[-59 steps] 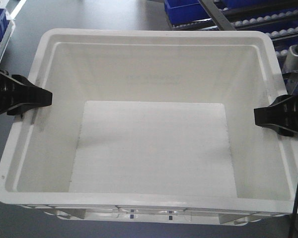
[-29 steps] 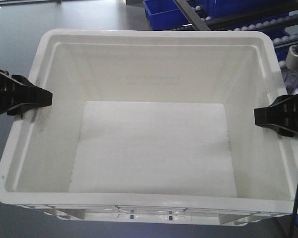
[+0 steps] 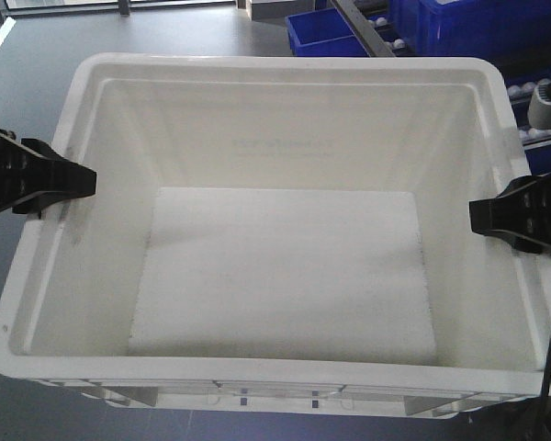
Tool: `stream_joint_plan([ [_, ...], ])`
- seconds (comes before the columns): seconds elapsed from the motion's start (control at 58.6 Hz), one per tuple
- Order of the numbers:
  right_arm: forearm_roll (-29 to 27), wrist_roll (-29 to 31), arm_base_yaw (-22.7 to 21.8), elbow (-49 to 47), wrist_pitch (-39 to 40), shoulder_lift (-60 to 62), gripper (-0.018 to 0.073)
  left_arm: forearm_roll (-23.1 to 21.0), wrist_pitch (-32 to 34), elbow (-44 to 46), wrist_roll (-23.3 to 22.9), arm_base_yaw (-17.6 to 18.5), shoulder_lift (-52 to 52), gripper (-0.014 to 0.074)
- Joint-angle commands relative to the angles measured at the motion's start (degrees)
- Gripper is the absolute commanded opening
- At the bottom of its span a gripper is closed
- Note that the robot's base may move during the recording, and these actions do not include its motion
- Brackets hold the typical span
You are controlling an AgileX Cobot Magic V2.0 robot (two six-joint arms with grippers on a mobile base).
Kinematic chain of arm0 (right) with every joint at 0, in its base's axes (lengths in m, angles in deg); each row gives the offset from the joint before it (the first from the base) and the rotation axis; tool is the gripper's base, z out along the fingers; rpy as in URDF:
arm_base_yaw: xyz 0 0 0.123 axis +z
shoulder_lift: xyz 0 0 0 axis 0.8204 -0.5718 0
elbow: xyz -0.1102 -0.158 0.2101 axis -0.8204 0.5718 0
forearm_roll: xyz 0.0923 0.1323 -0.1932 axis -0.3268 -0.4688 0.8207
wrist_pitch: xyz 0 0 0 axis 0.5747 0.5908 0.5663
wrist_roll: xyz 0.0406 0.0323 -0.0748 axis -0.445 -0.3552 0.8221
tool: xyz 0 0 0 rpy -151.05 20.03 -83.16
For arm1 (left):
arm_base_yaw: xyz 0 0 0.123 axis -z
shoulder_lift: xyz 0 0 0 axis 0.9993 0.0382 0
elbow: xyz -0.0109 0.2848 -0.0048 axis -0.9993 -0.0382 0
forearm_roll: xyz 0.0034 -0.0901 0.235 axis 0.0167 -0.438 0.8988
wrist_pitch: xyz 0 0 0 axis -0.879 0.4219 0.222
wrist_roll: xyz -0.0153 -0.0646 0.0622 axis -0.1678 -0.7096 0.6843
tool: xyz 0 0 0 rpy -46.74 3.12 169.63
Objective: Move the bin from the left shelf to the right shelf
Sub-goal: 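Keep holding the tote with both grippers while the base drives across the room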
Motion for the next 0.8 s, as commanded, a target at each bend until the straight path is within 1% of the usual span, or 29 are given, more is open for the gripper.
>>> stream_joint_plan([
  [0.0,-5.40,2.83,0.61,-2.64,6.60,1.53,-0.0005,-5.15,5.46,2.67,1.06,0.49,-1.72,-0.0004],
  [0.785,-5.45,2.83,0.61,-2.64,6.60,1.53,-0.0005,-5.15,5.41,2.67,1.06,0.49,-1.72,-0.0004],
])
